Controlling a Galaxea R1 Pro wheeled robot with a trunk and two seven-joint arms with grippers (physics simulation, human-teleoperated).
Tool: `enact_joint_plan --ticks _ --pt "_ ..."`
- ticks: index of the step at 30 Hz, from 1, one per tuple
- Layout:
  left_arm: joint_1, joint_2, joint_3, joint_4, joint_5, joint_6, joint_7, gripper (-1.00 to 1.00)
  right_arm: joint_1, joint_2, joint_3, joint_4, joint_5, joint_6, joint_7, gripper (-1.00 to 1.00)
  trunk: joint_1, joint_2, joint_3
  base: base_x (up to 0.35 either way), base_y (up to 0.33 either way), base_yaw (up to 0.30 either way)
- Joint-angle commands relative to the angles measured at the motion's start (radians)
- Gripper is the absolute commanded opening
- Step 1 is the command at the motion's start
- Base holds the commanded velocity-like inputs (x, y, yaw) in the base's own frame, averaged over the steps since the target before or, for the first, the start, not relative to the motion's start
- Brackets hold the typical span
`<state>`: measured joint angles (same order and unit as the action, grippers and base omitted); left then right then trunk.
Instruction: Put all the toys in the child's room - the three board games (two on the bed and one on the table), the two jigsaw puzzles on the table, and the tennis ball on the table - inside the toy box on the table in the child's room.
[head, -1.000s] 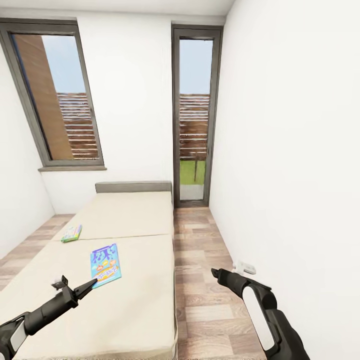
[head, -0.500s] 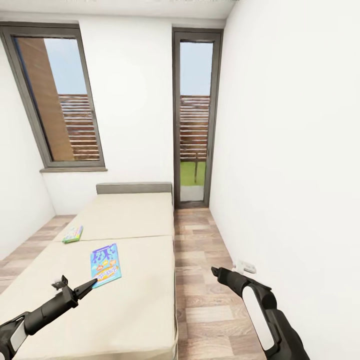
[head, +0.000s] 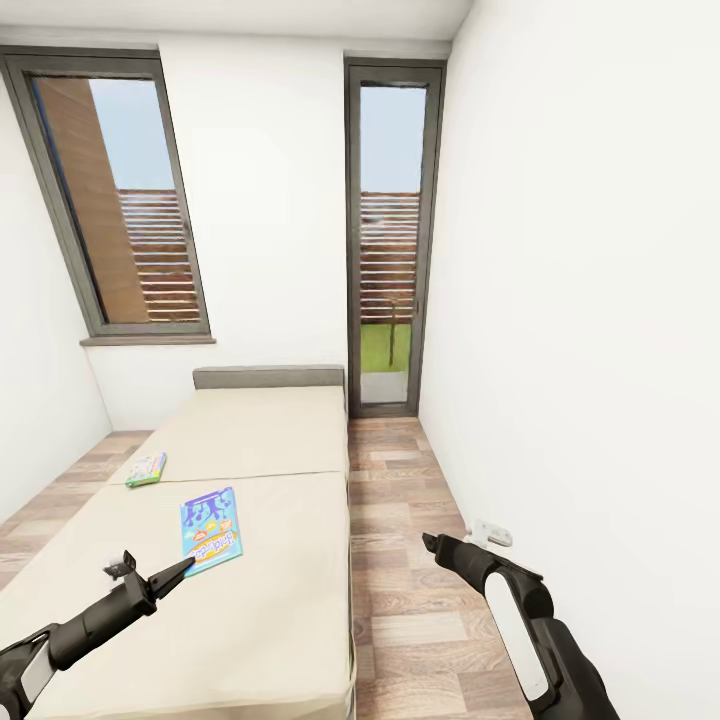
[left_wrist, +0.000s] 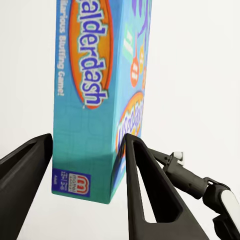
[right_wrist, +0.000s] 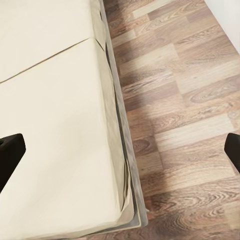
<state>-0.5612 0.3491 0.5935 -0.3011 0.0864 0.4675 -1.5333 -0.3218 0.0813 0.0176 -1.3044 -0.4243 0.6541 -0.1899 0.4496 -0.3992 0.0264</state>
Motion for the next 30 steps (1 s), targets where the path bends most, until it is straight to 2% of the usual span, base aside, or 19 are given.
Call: enact_joint_plan --ticks 1,17,30 --pt "0.0 0.0 0.0 0.0 0.001 0.01 -0.003 -1.0 0.0 0.0 0.001 -0.001 -0.011 0.002 -0.009 1.0 0.0 -0.001 0.0 0.0 0.0 0.0" --pt "0.0 0.001 0.001 0.0 0.004 0.005 -0.001 -1.0 0.0 0.0 0.002 -0.001 -0.01 0.002 -0.009 1.0 0.0 -0.001 0.0 0.011 0.0 0.007" --pt "0.0 0.003 0.0 0.0 0.006 0.002 -0.008 -1.0 0.0 0.0 0.028 0.001 -0.008 0.001 -0.01 1.0 0.0 -0.001 0.004 0.059 0.0 0.249"
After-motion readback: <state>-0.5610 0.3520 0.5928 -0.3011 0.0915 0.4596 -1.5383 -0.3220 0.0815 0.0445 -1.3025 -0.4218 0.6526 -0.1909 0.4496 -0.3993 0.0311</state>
